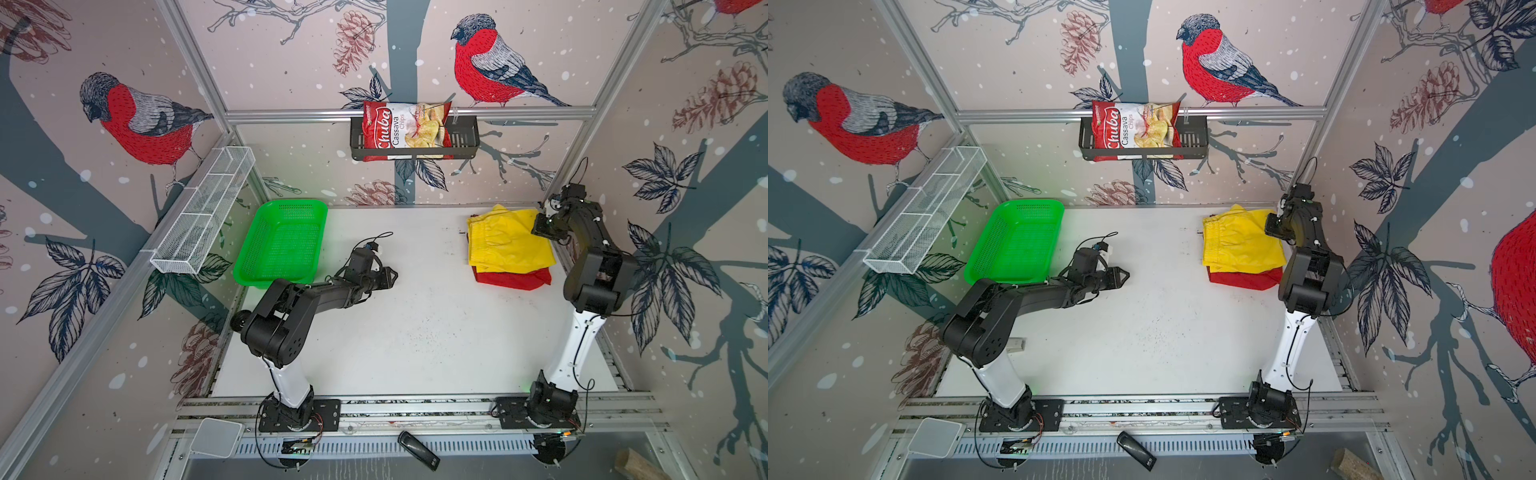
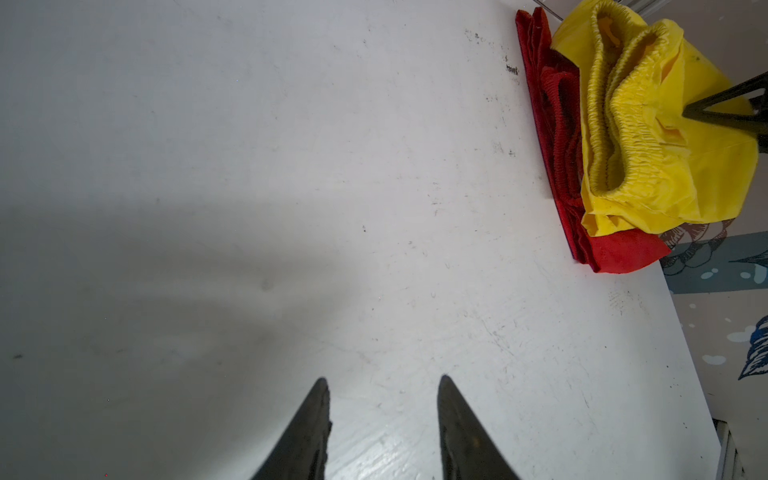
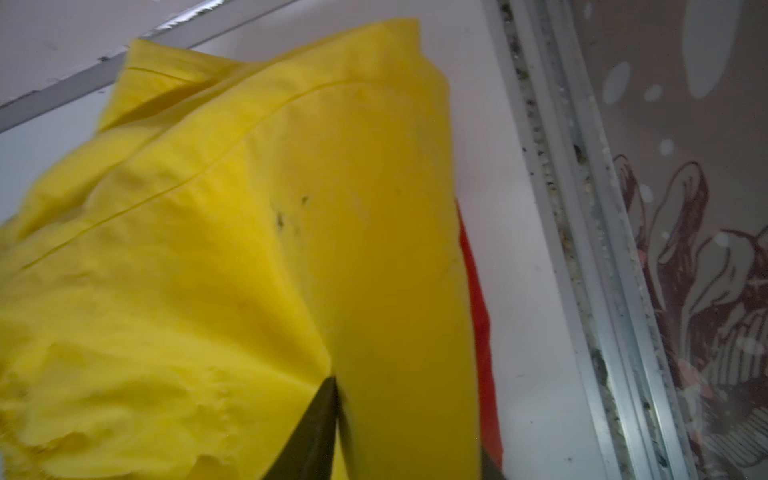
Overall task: Fold and stack the shorts
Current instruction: 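Carry the yellow shorts with the right gripper onto the red shorts, then lower and release the yellow shorts on the red shorts with the right gripper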
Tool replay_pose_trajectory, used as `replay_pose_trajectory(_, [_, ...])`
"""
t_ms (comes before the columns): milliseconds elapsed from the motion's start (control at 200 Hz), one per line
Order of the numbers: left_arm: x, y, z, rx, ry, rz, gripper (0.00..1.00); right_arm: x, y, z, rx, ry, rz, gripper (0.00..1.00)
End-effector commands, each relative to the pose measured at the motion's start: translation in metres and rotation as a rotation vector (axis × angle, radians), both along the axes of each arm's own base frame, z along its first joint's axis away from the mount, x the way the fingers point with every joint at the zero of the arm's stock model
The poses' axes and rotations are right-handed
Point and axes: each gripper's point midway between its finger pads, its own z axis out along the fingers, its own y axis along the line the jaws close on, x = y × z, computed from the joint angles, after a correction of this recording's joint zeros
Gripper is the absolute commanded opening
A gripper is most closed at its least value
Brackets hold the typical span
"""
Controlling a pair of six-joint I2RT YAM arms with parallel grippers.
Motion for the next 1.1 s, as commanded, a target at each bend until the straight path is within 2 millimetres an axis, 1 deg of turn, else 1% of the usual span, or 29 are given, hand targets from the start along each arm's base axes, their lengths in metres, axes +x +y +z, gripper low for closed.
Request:
replay_pose_trajectory(0, [0.0,0.004,0.001,0.02,-0.011,0.005,0.43,0.01,-0.021,-0.011,-0.07,-0.023,-0.111,0.53])
replay_pose_trajectory(100, [0.0,0.004,0.002,0.018,-0.013,0.006,0.43,0.011,-0.026,-0.023,-0.086,-0.02,-0.136,0.57])
replay_pose_trajectory(170, [0.0,0.004,0.003,0.017,-0.015,0.006,0.43,0.011,-0.027,-0.027,-0.089,-0.024,-0.148,0.59])
replay_pose_trajectory(235, [0.0,0.003,0.004,0.015,-0.016,0.005,0.43,0.012,-0.029,-0.025,-0.1,-0.029,-0.162,0.61])
replay_pose_trajectory(290, [0.001,0.003,0.006,0.014,-0.02,0.006,0.43,0.011,-0.034,-0.018,-0.119,-0.035,-0.183,0.63])
replay_pose_trajectory(365, [0.001,0.004,0.008,0.013,-0.026,0.007,0.43,0.01,-0.037,0.001,-0.147,-0.064,-0.203,0.66])
replay_pose_trajectory(455, [0.001,0.004,0.012,0.013,-0.035,0.009,0.43,0.007,-0.039,0.038,-0.181,-0.133,-0.221,0.67])
replay_pose_trajectory(545, [0.001,0.004,0.016,0.013,-0.042,0.007,0.43,0.001,-0.035,0.076,-0.207,-0.21,-0.226,0.68])
replay_pose_trajectory(575, [0.001,0.004,0.017,0.013,-0.045,0.008,0.43,-0.002,-0.032,0.088,-0.209,-0.237,-0.221,0.67])
replay_pose_trajectory(630, [0.001,0.004,0.019,0.011,-0.05,0.008,0.43,-0.008,-0.021,0.102,-0.194,-0.278,-0.199,0.67])
replay_pose_trajectory(670, [0.001,0.005,0.019,0.012,-0.05,0.009,0.43,-0.013,-0.009,0.109,-0.156,-0.312,-0.173,0.67])
replay_pose_trajectory(710, [0.002,0.005,0.021,0.009,-0.056,0.011,0.43,-0.018,0.001,0.111,-0.103,-0.345,-0.15,0.66])
replay_pose_trajectory(780, [0.002,0.004,0.022,0.008,-0.059,0.011,0.43,-0.028,0.018,0.104,0.003,-0.379,-0.107,0.66])
replay_pose_trajectory(815, [0.002,0.004,0.022,0.005,-0.059,0.009,0.43,-0.032,0.023,0.095,0.047,-0.379,-0.095,0.65])
replay_pose_trajectory(875, [0.003,0.004,0.022,0.006,-0.06,0.008,0.43,-0.037,0.027,0.076,0.1,-0.363,-0.091,0.65])
replay_pose_trajectory(1001, [0.002,0.006,0.022,0.016,-0.063,0.01,0.44,-0.042,0.02,0.028,0.167,-0.301,-0.126,0.64])
replay_pose_trajectory(1096, [0.002,0.009,0.022,0.012,-0.071,0.02,0.44,-0.043,0.006,-0.008,0.207,-0.254,-0.181,0.65])
